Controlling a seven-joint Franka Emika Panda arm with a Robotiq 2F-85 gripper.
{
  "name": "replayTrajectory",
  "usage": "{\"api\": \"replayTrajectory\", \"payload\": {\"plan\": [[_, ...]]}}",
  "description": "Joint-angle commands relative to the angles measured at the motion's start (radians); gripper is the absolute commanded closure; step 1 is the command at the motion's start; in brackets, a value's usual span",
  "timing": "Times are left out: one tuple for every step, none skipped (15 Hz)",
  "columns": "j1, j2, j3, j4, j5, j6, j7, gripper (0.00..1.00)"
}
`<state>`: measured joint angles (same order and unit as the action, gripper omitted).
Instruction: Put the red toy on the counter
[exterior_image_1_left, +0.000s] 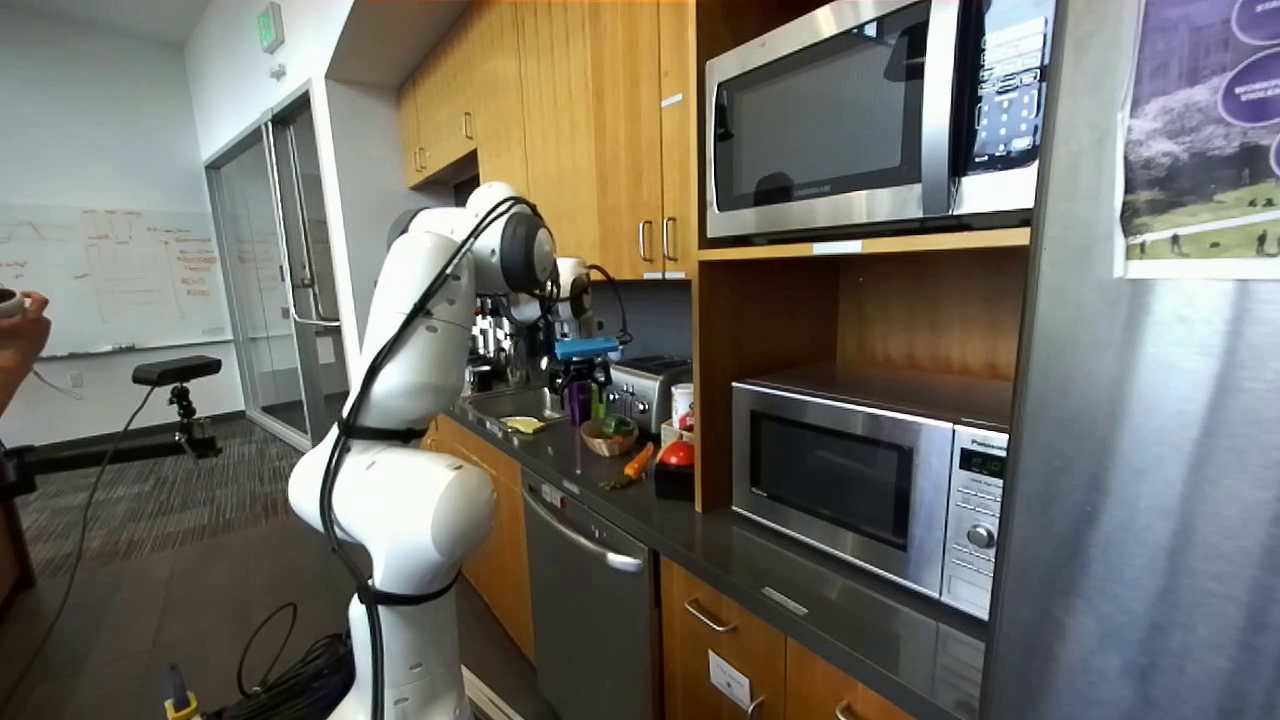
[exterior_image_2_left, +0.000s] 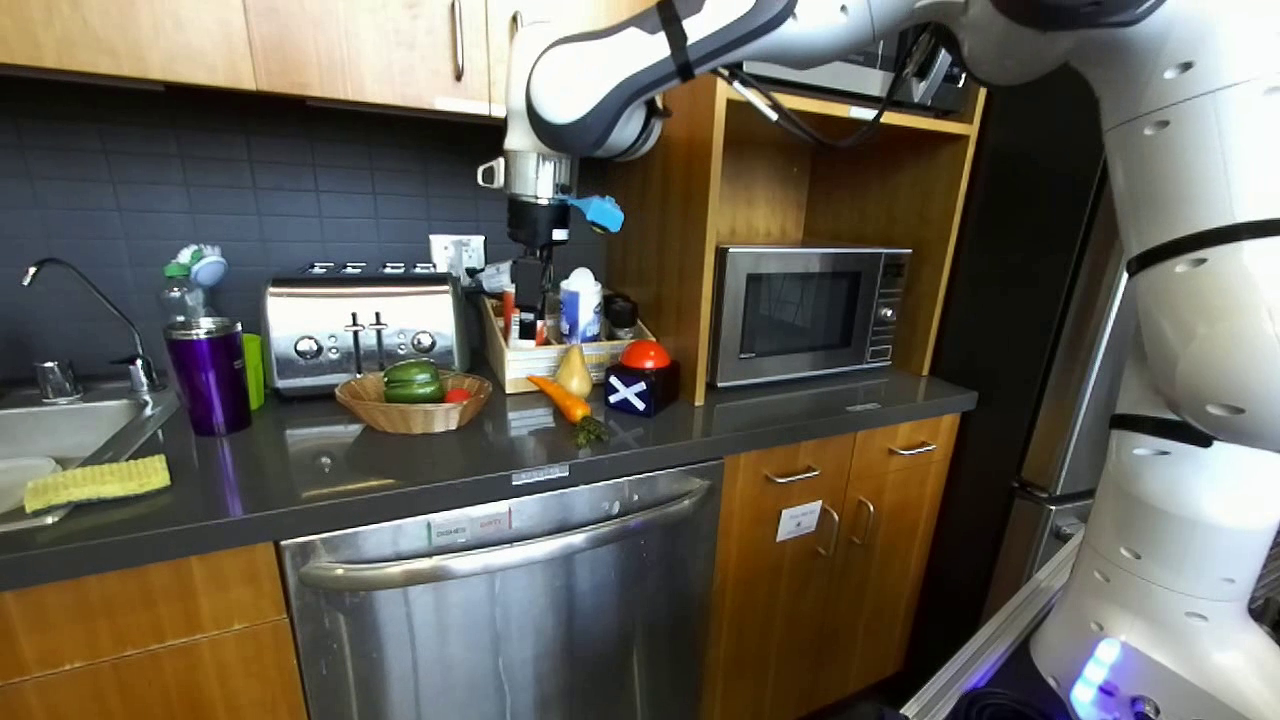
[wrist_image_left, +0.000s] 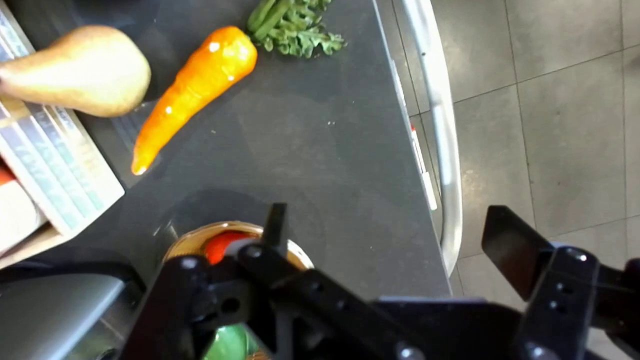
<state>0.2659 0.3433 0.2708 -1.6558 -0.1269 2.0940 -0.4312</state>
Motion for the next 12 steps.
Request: {"api": "replayTrajectory", "payload": {"plan": [[-0.006,0.093,-0.003,0.114,-0.010,0.042,-0.045,0.00],[-0.010,0.112,-0.006,0.134,-0.010,0.068,-0.051,0.00],[-0.013,0.127,-0.008,0.151,-0.011,0.088,-0.059,0.00],[-0.014,0.147,-0.013,0.171,-0.015,0.112,-0.061,0.00],[-0.015,0.168,-0.017,0.192,-0.018,0.135,-0.059,0.00],[-0.015,0.187,-0.021,0.211,-0.019,0.156,-0.058,0.00],[-0.013,0.213,-0.026,0.235,-0.021,0.171,-0.051,0.00],[-0.012,0.236,-0.030,0.255,-0.022,0.181,-0.049,0.00],[-0.009,0.254,-0.034,0.269,-0.024,0.192,-0.044,0.00],[-0.005,0.275,-0.038,0.285,-0.028,0.205,-0.041,0.00],[-0.004,0.295,-0.039,0.302,-0.027,0.212,-0.039,0.00],[-0.004,0.318,-0.038,0.321,-0.024,0.222,-0.039,0.00]]}}
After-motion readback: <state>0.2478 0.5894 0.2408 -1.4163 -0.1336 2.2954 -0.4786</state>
